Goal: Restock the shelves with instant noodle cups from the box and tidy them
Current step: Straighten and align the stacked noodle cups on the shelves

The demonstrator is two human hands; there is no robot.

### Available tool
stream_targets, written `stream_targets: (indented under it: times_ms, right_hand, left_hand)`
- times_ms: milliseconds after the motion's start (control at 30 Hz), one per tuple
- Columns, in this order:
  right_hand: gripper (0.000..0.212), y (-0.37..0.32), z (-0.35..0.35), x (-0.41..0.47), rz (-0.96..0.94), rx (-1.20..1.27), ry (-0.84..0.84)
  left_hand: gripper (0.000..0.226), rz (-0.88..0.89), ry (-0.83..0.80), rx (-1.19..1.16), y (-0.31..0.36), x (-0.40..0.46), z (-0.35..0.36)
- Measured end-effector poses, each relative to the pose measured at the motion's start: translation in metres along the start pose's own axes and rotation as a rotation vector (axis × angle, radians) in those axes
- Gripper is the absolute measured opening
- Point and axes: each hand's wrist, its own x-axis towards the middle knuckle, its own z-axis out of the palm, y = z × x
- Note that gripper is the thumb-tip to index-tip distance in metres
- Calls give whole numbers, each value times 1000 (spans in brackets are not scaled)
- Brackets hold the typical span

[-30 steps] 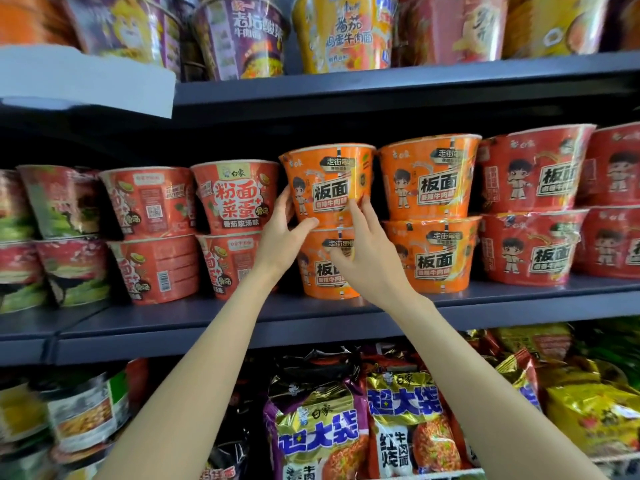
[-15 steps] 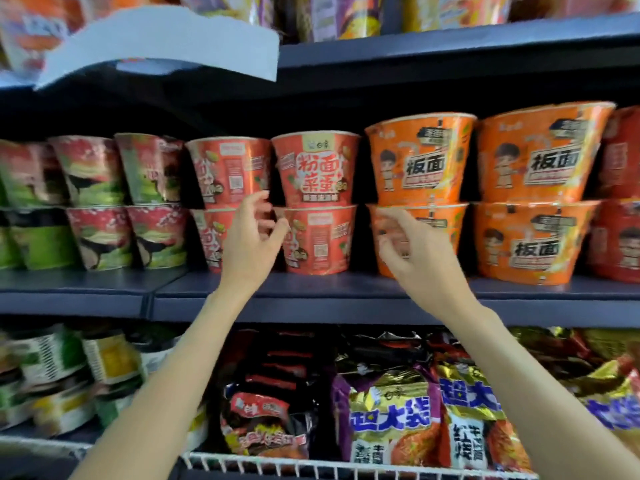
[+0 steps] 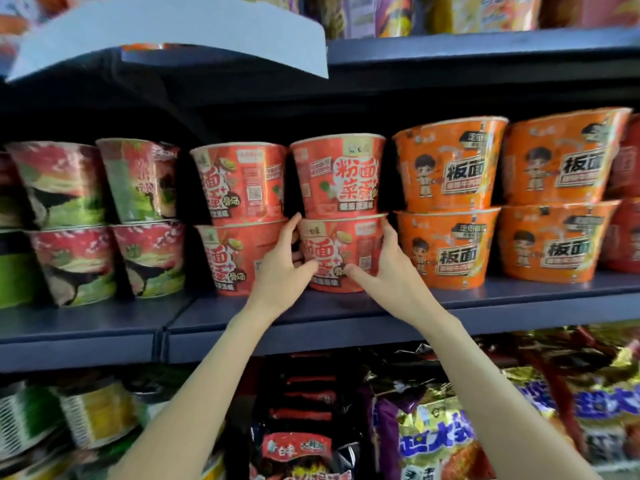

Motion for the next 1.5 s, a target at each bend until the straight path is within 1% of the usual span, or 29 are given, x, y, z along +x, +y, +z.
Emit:
stream_targets:
  times_ms: [67, 133, 200, 233, 300, 333, 367, 467, 533, 667, 767, 1000, 1133, 1333, 1400, 1500]
  right_hand:
    - [83, 0, -12, -2, 33, 36, -6]
    - [74, 0, -19, -6, 33, -53, 66]
    - [65, -3, -20, -16, -14, -154, 208]
    - [62, -5, -17, -20, -44, -158, 244]
    - [60, -8, -12, -24, -68, -127, 210]
    - [63, -9, -11, -25, -62, -119, 168]
    - [66, -9, -11, -23, -49, -110, 130]
    - [72, -5, -18, -15, -4, -24, 48]
    - [72, -1, -23, -9, 26, 32, 5]
    - [71, 4, -30, -1, 56, 82, -45]
    - [70, 8, -31, 1, 48, 88, -51]
    - [69, 8, -26, -1, 20, 93, -30]
    - [68, 6, -25, -4, -4, 86, -22]
    - [75, 8, -19, -6, -27, 1, -1]
    - [75, 9, -21, -5, -16, 23, -1]
    - [71, 8, -22, -7, -6, 52, -2]
  left_hand:
    - [66, 67, 58, 44, 0, -9, -6]
    - [59, 100, 149, 69, 1, -11, -10]
    - [57, 49, 175, 76, 1, -3, -11]
    - [60, -12, 137, 36, 1, 2, -10]
    - [69, -134, 35, -99, 4, 9, -4]
    - [71, -157, 19, -131, 6, 10, -1]
    - [71, -145, 33, -113, 7, 8, 2]
    - [69, -40, 133, 6, 8, -2, 8]
    - [71, 14, 163, 71, 6, -5, 11]
    - [73, 62, 226, 229, 0, -1, 16]
    - [74, 76, 259, 282, -2, -1, 19]
    - [74, 94, 267, 270, -2, -3, 19]
    - [74, 95, 254, 241, -2, -3, 17]
    - [74, 64, 220, 129, -4, -3, 9]
    - [71, 61, 212, 110, -3, -3, 8]
    - [58, 63, 211, 100, -4, -1, 6]
